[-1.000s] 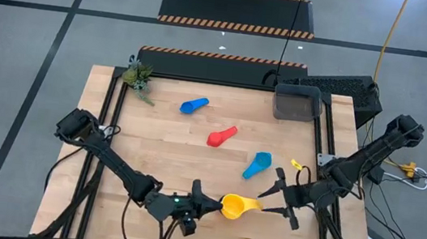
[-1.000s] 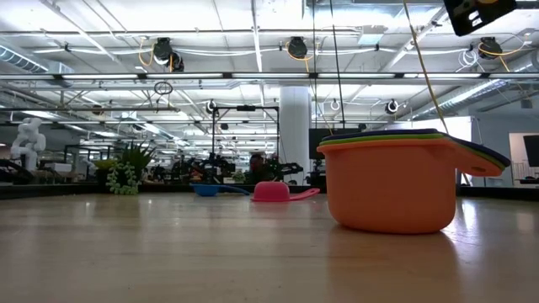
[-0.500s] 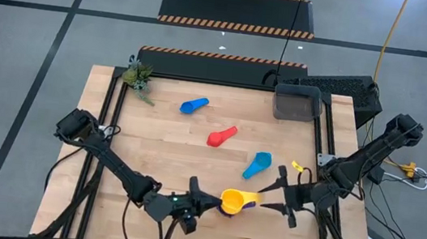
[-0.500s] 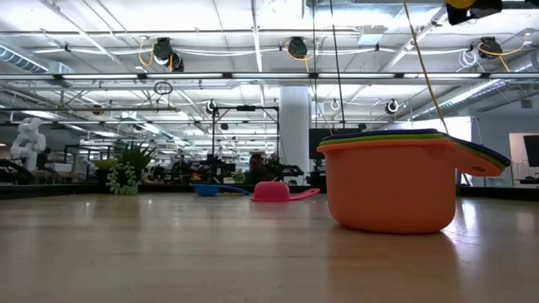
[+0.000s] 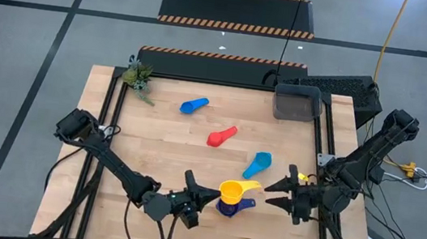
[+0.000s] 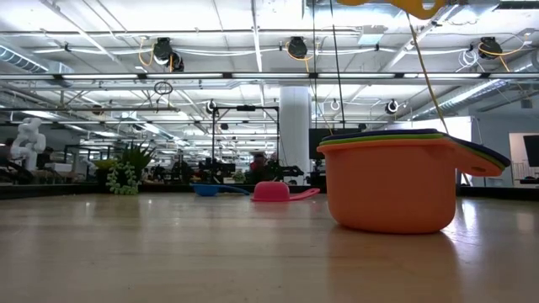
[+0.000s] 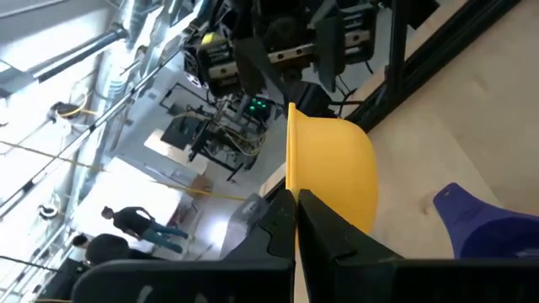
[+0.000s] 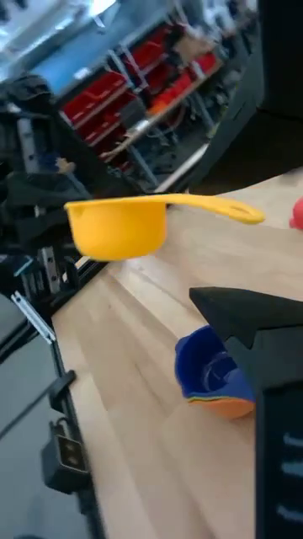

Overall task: Nest measuring cups in basket
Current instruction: Stack the yellow measuring cup on top of the dark blue measuring cup

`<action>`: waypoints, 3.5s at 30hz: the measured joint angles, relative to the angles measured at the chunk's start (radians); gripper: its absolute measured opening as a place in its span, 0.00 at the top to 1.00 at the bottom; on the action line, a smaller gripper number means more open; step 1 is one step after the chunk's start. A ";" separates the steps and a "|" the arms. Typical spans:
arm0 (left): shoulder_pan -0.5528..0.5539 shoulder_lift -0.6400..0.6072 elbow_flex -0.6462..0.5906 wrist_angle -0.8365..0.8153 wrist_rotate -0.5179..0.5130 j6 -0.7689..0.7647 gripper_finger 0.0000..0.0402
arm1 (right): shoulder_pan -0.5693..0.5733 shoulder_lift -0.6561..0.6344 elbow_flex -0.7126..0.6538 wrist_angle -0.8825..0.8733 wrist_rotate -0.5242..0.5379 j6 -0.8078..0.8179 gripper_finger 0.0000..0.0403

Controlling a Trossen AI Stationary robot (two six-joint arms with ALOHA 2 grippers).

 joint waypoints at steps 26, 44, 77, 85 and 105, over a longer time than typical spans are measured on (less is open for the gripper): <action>0.021 0.118 -0.001 0.426 0.175 0.316 1.00 | 0.015 -0.001 0.000 0.144 0.130 -0.159 0.61; 0.039 0.118 -0.001 0.479 0.279 0.359 1.00 | 0.108 -0.001 -0.001 0.262 0.126 -0.173 0.66; 0.010 0.114 -0.001 0.418 -0.019 0.008 0.56 | 0.172 0.000 -0.001 0.179 0.307 -0.243 1.00; -0.007 0.077 0.000 0.445 -0.245 -0.258 0.49 | 0.200 0.037 -0.001 0.045 0.303 -0.142 1.00; 0.007 0.016 0.000 0.337 -0.247 -0.481 0.67 | 0.125 0.425 -0.001 0.405 0.151 -0.582 1.00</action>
